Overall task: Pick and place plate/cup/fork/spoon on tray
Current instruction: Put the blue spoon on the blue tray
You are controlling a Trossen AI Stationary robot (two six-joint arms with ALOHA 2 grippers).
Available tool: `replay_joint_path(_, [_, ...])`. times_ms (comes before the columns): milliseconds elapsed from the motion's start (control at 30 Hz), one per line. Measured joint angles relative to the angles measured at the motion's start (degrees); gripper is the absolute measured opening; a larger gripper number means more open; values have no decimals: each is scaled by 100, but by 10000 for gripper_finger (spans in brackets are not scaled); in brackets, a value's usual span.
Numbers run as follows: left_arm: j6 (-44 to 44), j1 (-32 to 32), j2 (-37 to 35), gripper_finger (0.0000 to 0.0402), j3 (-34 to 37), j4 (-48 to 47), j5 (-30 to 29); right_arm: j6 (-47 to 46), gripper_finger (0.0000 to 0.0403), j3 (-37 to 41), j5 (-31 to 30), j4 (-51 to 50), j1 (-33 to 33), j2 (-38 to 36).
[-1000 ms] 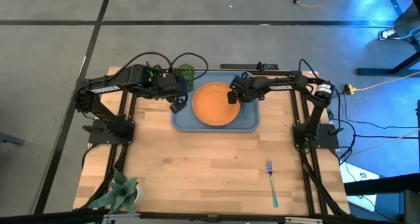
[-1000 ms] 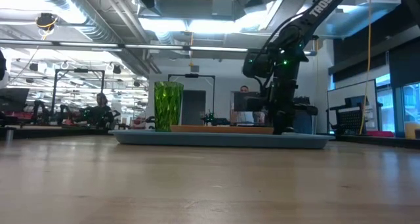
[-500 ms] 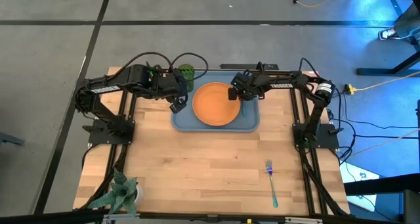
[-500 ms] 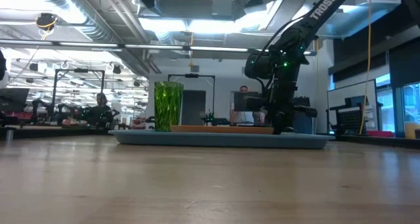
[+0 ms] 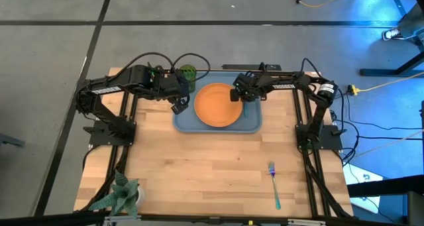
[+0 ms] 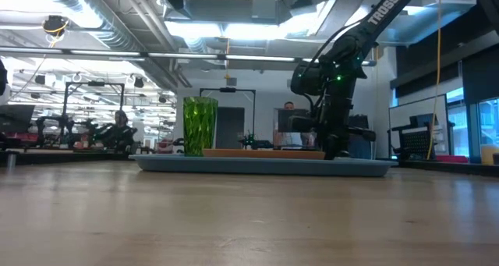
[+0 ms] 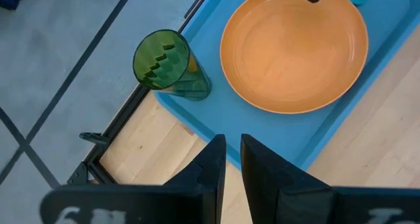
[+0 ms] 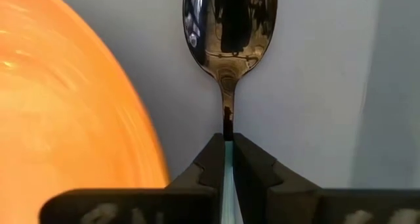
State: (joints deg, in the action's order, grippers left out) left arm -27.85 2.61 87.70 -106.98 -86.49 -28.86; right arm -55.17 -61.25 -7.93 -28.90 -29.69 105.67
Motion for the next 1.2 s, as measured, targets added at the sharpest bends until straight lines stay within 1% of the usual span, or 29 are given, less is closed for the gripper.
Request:
replay_joint_path(100, [2, 0, 0, 41, 0, 1, -2, 117, 27, 0, 0, 2, 0, 0])
replay_joint_path(233, [2, 0, 0, 41, 0, -1, -2, -123, 35, 0, 4, 2, -4, 4])
replay_joint_path(333, [2, 0, 0, 41, 0, 1, 0, -134, 38, 0, 2, 2, -4, 4])
replay_joint_path(1200, [2, 0, 0, 41, 0, 1, 0, -165, 39, -74, 54, -56, 39, -71])
